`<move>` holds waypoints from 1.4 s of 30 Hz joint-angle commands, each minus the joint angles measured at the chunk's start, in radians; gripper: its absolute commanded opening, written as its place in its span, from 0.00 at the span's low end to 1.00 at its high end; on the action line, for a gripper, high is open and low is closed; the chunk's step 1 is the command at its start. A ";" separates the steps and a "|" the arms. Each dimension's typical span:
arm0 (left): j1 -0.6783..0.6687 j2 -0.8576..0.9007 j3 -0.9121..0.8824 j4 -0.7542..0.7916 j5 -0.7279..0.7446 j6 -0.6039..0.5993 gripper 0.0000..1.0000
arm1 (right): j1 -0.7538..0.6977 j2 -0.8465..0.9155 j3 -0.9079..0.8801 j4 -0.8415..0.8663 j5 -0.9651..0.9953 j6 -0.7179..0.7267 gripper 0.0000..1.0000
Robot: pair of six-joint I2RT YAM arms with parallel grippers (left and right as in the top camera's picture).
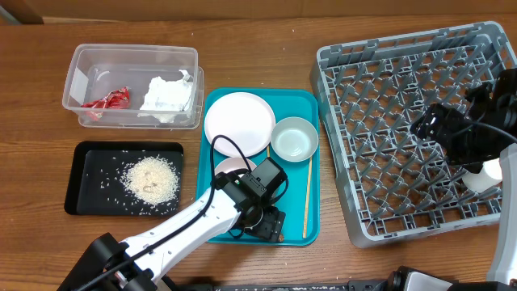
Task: Sort waste into correct bins and load items into the dishwasher
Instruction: 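Reach the left gripper down to the brown food scrap on the tray, then carry the brown scrap with left gripper and drop it on black tray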
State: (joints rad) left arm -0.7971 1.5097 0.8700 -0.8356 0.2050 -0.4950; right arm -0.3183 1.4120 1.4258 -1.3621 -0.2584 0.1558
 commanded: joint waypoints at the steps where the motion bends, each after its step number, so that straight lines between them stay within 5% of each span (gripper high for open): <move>1: -0.007 0.009 -0.016 0.023 0.002 0.047 0.83 | 0.004 -0.008 0.017 0.002 -0.006 -0.008 0.96; 19: -0.010 0.160 -0.018 0.081 0.059 0.196 0.84 | 0.004 -0.008 0.017 0.003 -0.005 -0.008 0.96; 28: -0.010 0.160 -0.018 0.073 0.106 0.211 0.41 | 0.004 -0.008 0.017 0.004 -0.005 -0.008 0.96; 36: -0.010 0.160 -0.018 0.009 0.106 0.212 0.40 | 0.004 -0.008 0.017 0.006 -0.005 -0.008 0.96; 39: -0.010 0.160 -0.018 -0.021 0.105 0.212 0.51 | 0.004 -0.008 0.017 0.005 -0.005 -0.008 0.96; 42: -0.010 0.160 -0.018 -0.043 0.101 0.212 0.52 | 0.004 -0.008 0.017 0.005 -0.005 -0.008 0.97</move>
State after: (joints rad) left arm -0.7990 1.6573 0.8635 -0.8684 0.3130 -0.2989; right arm -0.3183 1.4120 1.4258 -1.3617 -0.2584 0.1558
